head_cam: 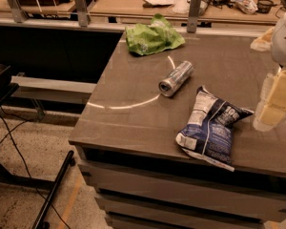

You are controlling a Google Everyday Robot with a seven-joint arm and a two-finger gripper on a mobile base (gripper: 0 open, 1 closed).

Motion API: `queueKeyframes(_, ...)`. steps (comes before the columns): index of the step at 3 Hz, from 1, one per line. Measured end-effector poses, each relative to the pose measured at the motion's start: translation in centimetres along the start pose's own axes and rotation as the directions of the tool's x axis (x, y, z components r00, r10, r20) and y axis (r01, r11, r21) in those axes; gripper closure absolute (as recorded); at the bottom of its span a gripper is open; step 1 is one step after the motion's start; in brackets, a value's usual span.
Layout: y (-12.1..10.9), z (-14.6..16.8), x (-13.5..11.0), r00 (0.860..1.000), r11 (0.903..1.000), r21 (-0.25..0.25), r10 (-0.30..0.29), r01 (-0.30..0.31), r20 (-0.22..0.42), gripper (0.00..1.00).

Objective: Move redbull can near green rice chip bag

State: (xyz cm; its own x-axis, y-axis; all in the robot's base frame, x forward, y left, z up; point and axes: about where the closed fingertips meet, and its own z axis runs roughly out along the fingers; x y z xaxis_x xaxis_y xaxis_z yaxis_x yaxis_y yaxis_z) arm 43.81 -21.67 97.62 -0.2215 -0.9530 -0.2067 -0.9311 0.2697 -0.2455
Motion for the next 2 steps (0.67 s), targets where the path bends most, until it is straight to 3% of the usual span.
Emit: queueKeyframes(2, -1.5, -0.3, 0.0, 0.999, 0.9998, 0.018, -0.003, 0.003, 0.041, 0.00)
